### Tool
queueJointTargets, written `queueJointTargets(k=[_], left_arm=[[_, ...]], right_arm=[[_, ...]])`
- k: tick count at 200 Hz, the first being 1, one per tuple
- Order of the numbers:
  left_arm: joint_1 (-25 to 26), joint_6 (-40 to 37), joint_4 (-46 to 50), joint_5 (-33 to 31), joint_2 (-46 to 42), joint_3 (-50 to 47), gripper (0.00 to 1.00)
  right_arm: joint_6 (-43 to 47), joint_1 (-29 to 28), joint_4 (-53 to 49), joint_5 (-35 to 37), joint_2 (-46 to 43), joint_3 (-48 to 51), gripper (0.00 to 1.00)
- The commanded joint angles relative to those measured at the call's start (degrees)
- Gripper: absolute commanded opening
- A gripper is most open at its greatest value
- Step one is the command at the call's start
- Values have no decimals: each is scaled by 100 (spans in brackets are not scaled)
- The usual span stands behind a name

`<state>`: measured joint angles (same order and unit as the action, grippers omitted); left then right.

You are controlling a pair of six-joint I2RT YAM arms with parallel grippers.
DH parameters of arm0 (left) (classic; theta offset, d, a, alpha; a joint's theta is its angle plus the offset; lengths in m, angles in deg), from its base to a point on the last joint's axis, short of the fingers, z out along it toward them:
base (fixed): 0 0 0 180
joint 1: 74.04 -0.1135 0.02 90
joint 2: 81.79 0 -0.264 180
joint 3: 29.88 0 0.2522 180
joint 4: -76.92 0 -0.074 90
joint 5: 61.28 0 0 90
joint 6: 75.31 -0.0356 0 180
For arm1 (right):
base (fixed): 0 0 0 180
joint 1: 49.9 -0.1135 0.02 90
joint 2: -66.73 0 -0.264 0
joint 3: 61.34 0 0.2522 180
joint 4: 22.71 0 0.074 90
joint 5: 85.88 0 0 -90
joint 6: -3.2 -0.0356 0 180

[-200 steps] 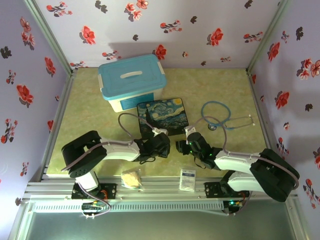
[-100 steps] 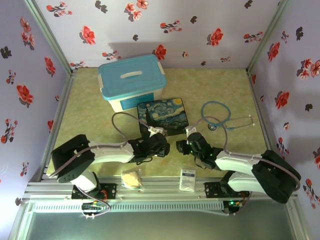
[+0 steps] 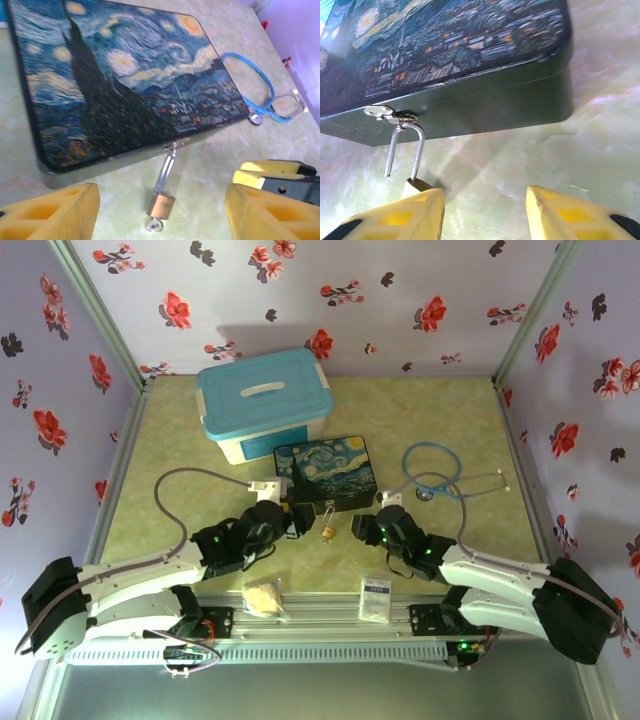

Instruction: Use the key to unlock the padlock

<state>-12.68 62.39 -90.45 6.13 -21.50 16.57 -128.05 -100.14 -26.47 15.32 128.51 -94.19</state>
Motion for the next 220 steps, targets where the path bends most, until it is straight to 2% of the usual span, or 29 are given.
queueJointTargets(k=[1,40,65,77,105,167,220], left_arm=[[-205,-245,222,-197,-131,-96,68],[-643,-509,334,34,-140,38,73],[-727,-564,163,122,-134,7,74],[-733,-569,118,117,-111,-16,74],[-740,-567,78,119,-37,-65,74],[-755,-466,-54,123,-188,-346,74],[-847,-547,54,118,-327,-370,74]], right_arm=[[-491,-119,584,-153,534,-334,46],[-1082,-253,1454,-283,1564,-545,43],[-1037,-606,795,75,1843,-923,42],[-1008,-706,798,155,1928,-911,42],[-965,-707,909,136,2111,-851,42],[-915,-873,141,261,2463,-1310,42],[-1061,-892,461,-39,2920,-1321,40]])
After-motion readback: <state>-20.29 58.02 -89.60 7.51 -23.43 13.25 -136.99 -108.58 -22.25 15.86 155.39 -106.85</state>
